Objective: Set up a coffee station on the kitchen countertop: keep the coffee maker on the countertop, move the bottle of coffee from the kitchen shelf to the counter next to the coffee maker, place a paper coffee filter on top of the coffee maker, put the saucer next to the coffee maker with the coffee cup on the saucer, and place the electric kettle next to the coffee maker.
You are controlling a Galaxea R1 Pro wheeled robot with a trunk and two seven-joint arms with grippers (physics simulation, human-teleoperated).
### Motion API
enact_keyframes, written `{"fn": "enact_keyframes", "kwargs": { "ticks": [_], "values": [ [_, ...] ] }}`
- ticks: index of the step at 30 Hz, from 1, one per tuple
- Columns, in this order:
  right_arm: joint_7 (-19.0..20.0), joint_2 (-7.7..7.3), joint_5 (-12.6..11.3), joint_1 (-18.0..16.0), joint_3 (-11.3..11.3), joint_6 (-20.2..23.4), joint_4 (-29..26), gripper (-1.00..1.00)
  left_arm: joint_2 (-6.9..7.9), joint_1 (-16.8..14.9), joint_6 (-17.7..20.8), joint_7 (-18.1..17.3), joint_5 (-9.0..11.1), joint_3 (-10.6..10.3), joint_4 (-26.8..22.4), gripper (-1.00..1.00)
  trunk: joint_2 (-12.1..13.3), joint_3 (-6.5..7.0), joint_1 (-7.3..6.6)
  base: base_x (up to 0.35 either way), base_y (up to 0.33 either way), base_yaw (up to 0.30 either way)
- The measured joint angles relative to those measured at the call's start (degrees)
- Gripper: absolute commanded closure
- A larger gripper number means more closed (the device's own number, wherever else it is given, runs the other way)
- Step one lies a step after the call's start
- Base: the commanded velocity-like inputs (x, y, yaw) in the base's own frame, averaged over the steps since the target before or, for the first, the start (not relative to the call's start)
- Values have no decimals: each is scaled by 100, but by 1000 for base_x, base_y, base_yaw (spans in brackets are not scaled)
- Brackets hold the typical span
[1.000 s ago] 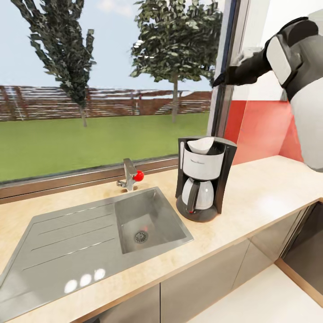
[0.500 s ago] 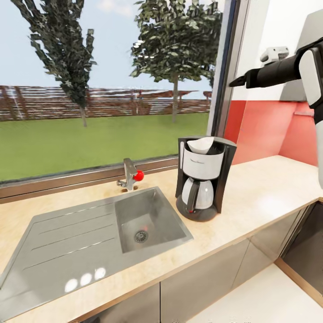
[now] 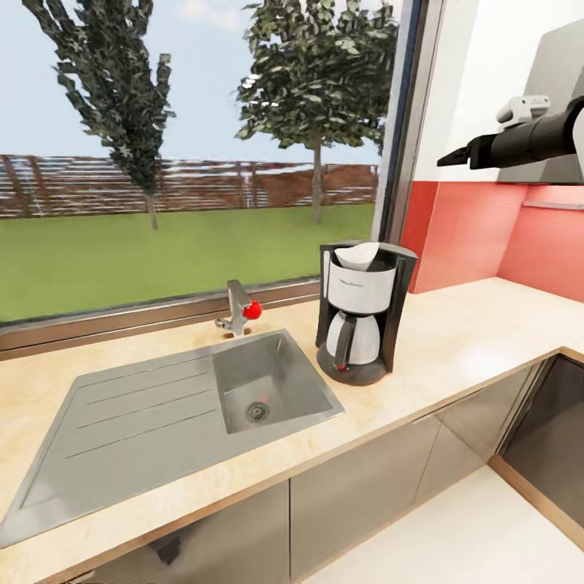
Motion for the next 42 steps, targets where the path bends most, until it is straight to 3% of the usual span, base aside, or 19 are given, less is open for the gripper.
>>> {"fn": "enact_keyframes", "kwargs": {
  "ticks": [6, 24, 36, 37, 42],
  "values": [
    [4, -16, -3, 190, 2, -2, -31, -100, -1, 0, 0, 0, -4, -4, -1, -100, 1, 0, 3, -322, 0, 0],
    [1, -17, -8, 215, -3, 0, -36, -100, 0, 0, 0, 0, -4, -4, 0, -100, 0, 0, 2, -321, 0, 0],
    [30, -24, -8, 230, -3, -4, -35, -100, 0, 0, 3, 0, -4, -4, 0, -100, 0, 0, 0, -32, 0, 0],
    [364, -104, -13, 411, -1, -9, -183, -100, 0, 0, 1, 0, -3, -4, 0, -100, 1, -1, 0, -1, 0, 0],
    [1088, -235, -16, 795, 7, -17, -717, -100, 0, 0, 1, 0, -5, -4, 0, -100, 0, 0, 0, 0, 0, 0]
  ]
}}
